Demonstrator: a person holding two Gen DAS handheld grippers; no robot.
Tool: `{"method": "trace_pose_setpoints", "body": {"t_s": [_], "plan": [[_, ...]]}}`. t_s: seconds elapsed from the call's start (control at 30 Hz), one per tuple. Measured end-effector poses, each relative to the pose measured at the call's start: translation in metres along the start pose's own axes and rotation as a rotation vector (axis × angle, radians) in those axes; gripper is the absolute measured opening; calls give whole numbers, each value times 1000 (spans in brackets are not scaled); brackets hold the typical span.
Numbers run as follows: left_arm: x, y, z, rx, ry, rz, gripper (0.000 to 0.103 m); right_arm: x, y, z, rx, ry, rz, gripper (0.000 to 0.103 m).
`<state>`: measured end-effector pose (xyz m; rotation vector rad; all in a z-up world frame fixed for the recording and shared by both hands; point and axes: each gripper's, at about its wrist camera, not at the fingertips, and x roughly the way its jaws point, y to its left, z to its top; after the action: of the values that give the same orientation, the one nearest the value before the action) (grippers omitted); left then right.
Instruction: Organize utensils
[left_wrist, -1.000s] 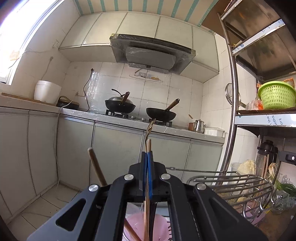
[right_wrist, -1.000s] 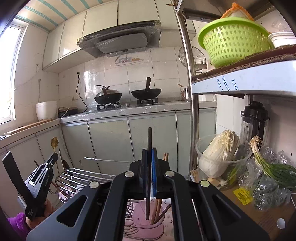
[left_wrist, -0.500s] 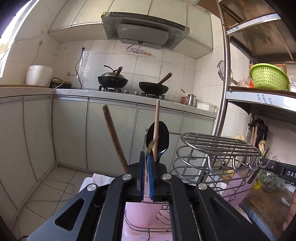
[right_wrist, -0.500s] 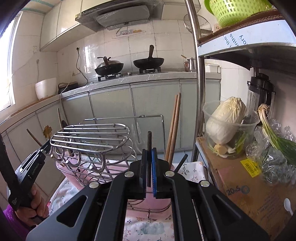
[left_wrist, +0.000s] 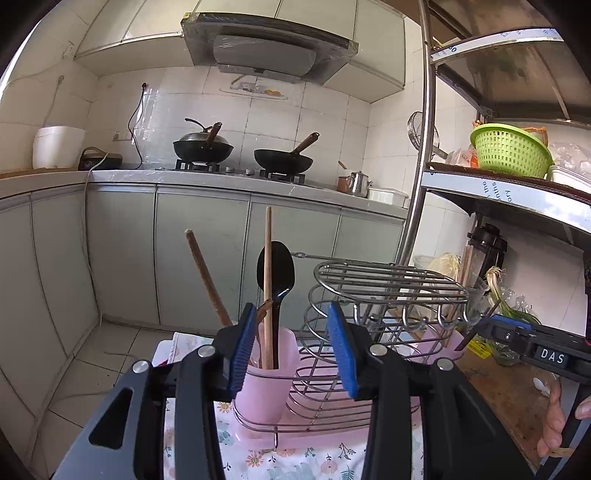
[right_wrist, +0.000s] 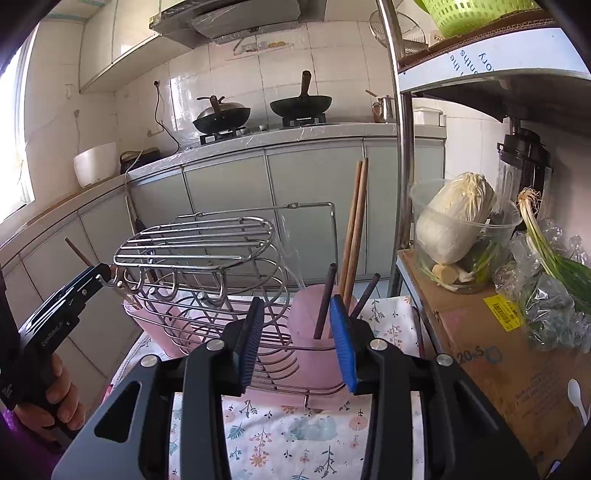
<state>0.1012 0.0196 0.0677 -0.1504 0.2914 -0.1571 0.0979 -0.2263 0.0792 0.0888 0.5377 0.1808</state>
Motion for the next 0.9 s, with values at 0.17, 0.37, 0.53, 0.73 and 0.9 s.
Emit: {"method": "trace_pose_setpoints", "body": {"t_s": [0.17,0.37,0.53,0.73,0.9], "plan": [[-17,-11,2,13,29,-15,45,-14,4,-1,0,-20,5,38],[-37,-21,-1,6,63,-13,50,-32,13,-11,7,-43,26,38],[-56,-26,-6,13,60,22,59,-48,21,-20,7,-56,44,39],[-72,-31,-12,13,78,46,61,-67,30,-32,-3,-84,59,53],[-81,-31,-19,-28,105,56,61,-76,39,-41,-17,-88,53,61]]}}
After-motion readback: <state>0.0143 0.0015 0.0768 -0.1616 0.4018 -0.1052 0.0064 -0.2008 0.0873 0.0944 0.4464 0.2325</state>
